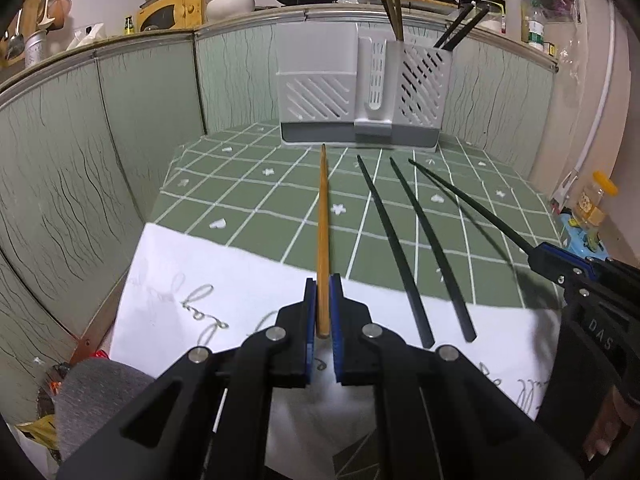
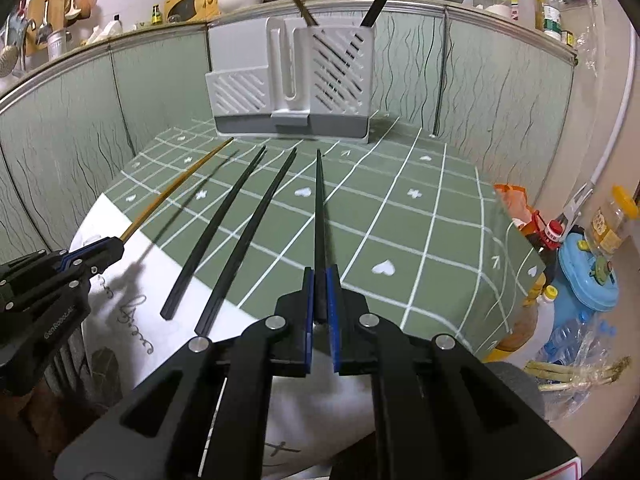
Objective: Organize utensils
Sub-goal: 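Lift both held chopsticks upright and carry them toward the white holder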
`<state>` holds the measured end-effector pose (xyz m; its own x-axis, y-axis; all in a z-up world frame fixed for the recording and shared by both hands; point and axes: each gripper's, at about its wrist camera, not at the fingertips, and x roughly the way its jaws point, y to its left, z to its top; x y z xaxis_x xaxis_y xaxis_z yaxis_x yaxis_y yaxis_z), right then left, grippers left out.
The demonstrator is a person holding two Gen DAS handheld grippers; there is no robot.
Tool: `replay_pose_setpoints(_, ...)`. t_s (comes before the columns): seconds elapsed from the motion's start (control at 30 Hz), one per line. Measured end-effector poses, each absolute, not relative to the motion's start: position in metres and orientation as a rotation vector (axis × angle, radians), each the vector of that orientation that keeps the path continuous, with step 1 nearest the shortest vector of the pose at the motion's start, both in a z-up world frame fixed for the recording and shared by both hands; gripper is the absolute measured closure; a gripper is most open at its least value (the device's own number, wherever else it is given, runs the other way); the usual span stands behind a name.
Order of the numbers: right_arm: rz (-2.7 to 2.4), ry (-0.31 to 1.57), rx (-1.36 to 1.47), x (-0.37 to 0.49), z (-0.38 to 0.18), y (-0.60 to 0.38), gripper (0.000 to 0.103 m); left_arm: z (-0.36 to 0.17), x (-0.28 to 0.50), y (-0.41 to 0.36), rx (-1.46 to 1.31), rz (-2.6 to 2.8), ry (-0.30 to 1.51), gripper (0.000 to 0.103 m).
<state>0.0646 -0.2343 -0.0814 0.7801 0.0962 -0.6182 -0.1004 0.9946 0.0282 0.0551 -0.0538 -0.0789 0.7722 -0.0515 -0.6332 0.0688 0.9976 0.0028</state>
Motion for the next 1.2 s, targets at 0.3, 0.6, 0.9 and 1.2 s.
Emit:
replay_pose_setpoints(0.3,0.117,0.638,-0.004,0.066,-0.057,-0.242,0.097,-0.056,0.057,-0.052,0.021,-0.079,0.678,0.095)
replay_pose_setpoints(0.6,0.139,0.602,-0.001,0.069,-0.029,-0.248,0.097,-0.026,0.062,-0.046,0.014,-0.084,0.643,0.095)
replay_pose_setpoints(0.9,0.166,0.600,0.007,0.084,0.008,-0.252,0.097,0.011,0.077,-0.043,0.029,-0.110,0.609,0.095)
replay_pose_setpoints(1.2,0.176,0.579,0.024,0.101,0.049,-0.266,0.097,0.047,0.093,-0.045,0.046,-0.145,0.576,0.095)
